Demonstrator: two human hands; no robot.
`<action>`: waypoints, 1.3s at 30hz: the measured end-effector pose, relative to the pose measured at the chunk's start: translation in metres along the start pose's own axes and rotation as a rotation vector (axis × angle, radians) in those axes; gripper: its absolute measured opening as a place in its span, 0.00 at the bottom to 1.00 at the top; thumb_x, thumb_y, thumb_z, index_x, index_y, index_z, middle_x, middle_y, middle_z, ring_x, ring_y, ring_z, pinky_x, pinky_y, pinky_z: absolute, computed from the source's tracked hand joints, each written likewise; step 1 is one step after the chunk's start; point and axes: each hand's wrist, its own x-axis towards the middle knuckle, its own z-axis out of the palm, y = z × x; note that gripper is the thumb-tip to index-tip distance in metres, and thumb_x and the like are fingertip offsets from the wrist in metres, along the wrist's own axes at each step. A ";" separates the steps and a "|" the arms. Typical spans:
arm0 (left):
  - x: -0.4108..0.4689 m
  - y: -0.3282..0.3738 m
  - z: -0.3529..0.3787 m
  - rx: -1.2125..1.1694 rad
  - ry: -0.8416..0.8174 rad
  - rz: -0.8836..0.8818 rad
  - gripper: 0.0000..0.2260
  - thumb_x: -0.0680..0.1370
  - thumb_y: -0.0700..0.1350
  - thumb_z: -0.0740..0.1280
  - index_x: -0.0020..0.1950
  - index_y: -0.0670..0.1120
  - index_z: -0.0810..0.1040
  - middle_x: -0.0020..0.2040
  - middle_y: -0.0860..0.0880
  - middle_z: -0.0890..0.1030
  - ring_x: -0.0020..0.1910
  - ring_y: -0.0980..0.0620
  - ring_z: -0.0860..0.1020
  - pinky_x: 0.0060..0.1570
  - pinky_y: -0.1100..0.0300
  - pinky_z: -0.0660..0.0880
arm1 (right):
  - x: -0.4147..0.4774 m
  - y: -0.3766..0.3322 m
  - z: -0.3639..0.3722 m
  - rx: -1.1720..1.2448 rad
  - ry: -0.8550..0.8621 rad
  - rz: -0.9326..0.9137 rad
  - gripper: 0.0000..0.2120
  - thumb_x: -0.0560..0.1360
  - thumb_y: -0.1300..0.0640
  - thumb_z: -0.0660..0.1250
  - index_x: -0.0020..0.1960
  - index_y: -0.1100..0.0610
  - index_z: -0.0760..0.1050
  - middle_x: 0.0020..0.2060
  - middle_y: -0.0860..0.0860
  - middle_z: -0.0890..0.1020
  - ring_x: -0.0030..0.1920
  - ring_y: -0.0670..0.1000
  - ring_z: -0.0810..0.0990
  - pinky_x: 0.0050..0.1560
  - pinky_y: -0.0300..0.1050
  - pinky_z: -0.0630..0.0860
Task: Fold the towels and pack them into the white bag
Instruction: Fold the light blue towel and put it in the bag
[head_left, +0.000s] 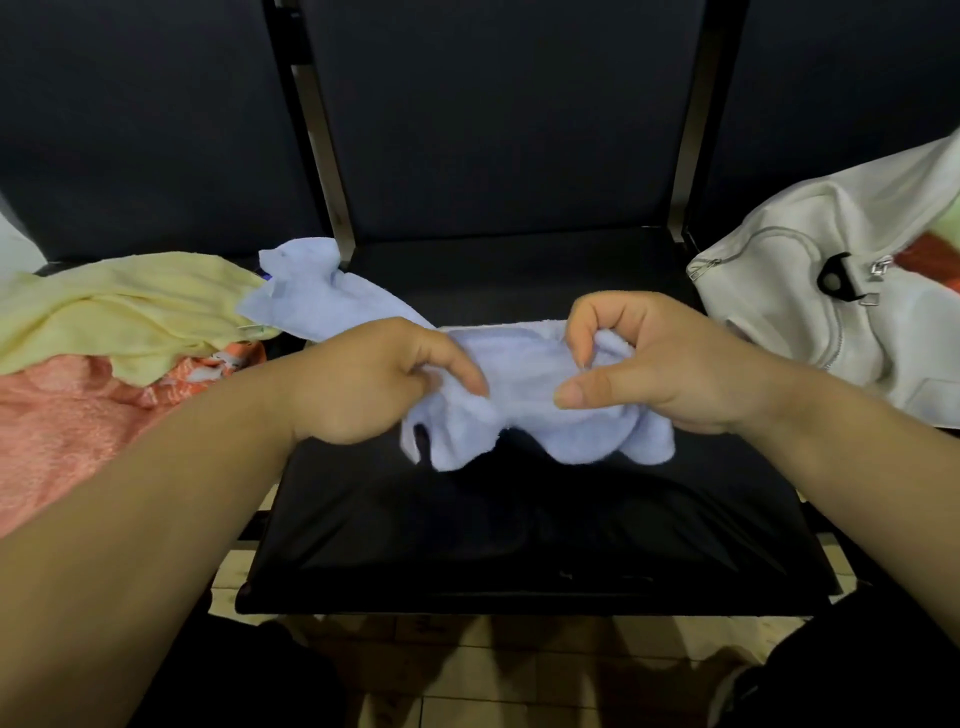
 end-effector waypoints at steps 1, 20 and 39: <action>0.000 -0.003 -0.001 -0.081 0.078 -0.012 0.22 0.81 0.30 0.57 0.55 0.53 0.85 0.42 0.55 0.86 0.42 0.53 0.84 0.41 0.56 0.80 | 0.000 0.000 0.001 -0.046 -0.023 -0.005 0.14 0.64 0.59 0.82 0.35 0.51 0.75 0.33 0.43 0.76 0.36 0.41 0.74 0.38 0.33 0.72; 0.000 0.010 -0.012 -0.194 -0.006 -0.019 0.13 0.75 0.41 0.76 0.55 0.55 0.84 0.52 0.61 0.85 0.55 0.64 0.81 0.52 0.71 0.77 | 0.003 0.004 0.022 -0.596 -0.411 0.195 0.14 0.72 0.50 0.76 0.53 0.34 0.82 0.45 0.39 0.84 0.48 0.44 0.83 0.54 0.38 0.78; -0.008 0.009 -0.031 -0.262 0.201 0.046 0.08 0.76 0.37 0.73 0.51 0.48 0.86 0.50 0.54 0.86 0.50 0.56 0.84 0.50 0.64 0.80 | 0.013 -0.003 0.018 -0.592 -0.206 0.085 0.12 0.70 0.56 0.77 0.45 0.38 0.84 0.43 0.34 0.82 0.47 0.37 0.80 0.49 0.29 0.73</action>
